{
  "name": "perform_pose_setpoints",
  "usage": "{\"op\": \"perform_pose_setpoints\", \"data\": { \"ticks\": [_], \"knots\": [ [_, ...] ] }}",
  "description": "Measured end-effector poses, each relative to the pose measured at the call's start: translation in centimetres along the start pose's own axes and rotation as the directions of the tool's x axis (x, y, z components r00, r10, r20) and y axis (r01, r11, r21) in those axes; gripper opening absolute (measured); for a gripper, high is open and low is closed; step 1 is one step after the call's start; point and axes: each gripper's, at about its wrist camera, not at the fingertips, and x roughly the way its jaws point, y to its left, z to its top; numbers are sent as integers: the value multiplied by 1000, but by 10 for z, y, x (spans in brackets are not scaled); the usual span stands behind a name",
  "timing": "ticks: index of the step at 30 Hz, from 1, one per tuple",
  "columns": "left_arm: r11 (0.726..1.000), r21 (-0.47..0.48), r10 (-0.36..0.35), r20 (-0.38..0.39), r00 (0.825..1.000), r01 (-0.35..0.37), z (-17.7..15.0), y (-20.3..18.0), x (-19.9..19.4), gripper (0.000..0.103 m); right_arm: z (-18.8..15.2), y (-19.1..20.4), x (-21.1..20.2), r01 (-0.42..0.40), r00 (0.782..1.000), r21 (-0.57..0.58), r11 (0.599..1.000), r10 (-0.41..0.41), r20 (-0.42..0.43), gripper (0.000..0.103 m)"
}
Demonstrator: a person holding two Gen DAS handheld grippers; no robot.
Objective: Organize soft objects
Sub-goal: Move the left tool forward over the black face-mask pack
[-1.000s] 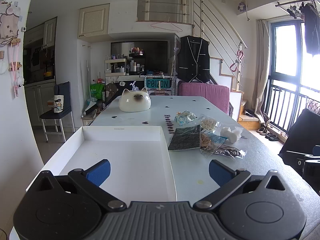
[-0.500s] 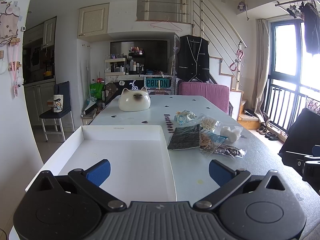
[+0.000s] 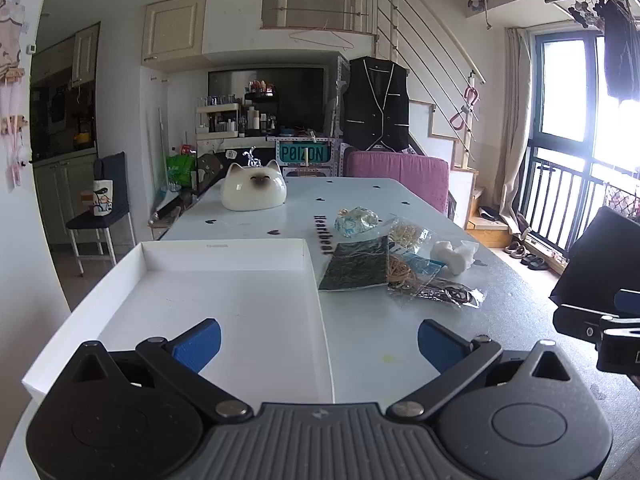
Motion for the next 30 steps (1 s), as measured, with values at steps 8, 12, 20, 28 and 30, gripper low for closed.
{"op": "perform_pose_setpoints", "data": {
  "ticks": [8,12,20,28,30],
  "knots": [
    [999,16,-47,-3,999,47,20,-10,29,99,12,-25,29,-8,1000,66,998,8,-3,103],
    [992,2,-126,-27,992,126,37,-12,52,94,20,-39,52,-48,999,128,991,50,-8,103],
    [976,-25,-217,-132,967,216,76,-21,122,90,37,-44,96,-78,997,118,990,81,-19,103],
    [967,-93,-254,-269,929,237,106,-21,211,91,55,-42,143,-182,980,125,975,191,-64,83],
    [964,-114,-263,-305,915,240,109,-22,235,92,58,-40,158,-210,971,142,967,223,-85,70]
  ]
}}
